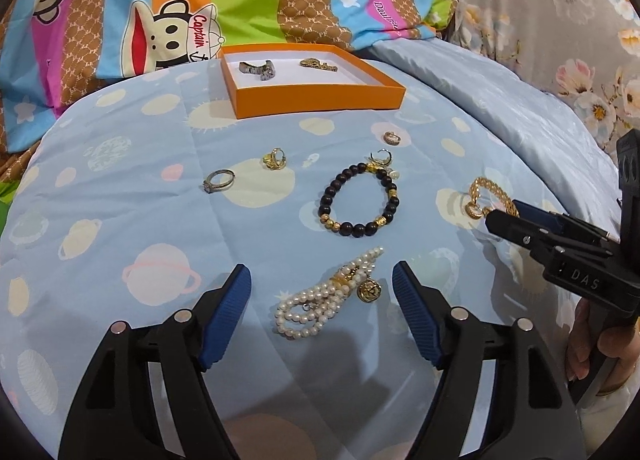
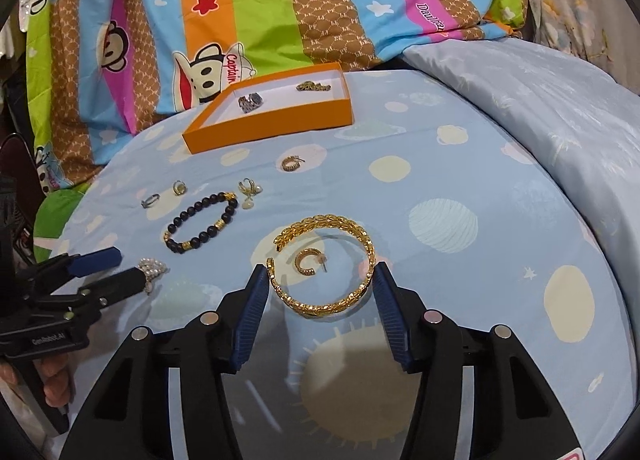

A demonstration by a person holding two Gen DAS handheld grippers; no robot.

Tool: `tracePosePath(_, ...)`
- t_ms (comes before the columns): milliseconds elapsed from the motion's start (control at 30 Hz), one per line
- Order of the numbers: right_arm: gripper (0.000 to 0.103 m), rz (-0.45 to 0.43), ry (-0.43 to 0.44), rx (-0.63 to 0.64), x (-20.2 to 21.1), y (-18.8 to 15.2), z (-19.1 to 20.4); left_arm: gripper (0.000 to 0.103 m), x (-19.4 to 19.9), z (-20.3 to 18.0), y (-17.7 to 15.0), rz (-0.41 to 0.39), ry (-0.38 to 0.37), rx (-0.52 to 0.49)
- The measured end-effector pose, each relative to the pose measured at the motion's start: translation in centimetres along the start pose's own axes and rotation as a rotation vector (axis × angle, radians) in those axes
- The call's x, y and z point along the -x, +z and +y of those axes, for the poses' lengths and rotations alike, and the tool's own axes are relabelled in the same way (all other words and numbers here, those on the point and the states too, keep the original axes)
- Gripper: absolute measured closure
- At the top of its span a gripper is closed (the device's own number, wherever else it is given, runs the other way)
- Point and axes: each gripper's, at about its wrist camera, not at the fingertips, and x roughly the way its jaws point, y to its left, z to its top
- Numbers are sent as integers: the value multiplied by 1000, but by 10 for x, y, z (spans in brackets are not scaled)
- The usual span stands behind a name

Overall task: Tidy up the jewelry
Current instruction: 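Grasp the pearl necklace with the left tool while the right tool grasps the gold bangle, then carry necklace and bangle into the orange box and open both tools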

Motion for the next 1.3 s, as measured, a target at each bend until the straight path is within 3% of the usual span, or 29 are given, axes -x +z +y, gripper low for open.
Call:
tracePosePath(67, 51, -13, 9, 2, 2, 0, 2, 45, -3, -4, 0, 16, 0, -18)
tracePosePath(200, 51, -24, 33, 5, 4, 0, 4, 55, -5, -8, 0, 22, 1, -37)
tracePosePath(333, 51, -31, 41, 3, 5, 0, 5, 76, -4, -10, -1, 25, -32, -47)
tracePosePath(400, 51, -32, 44, -3, 5, 0, 4, 77, -3, -12, -2, 24, -42, -53)
tracePosePath(467, 51, -36, 48, -9, 6, 0, 3, 84, -3, -15, -3, 25, -58, -57)
tracePosePath(700, 51, -60, 56, -3, 11, 3, 4, 85, 6, -18, -1, -7, -59, -53)
tracePosePath(867, 51, -103, 59, 47, 16, 29, 10, 85, 22, -9, 20, -61, -63, -18)
tracePosePath(1100, 51, -171, 62, 110, 5, 100, 11, 85, 21, 6, 90, -163, 7, -27)
tracePosePath(1300, 51, -128, 81, 99, -49, 162, 8, 85, -21, 18, 151, -201, 56, 4)
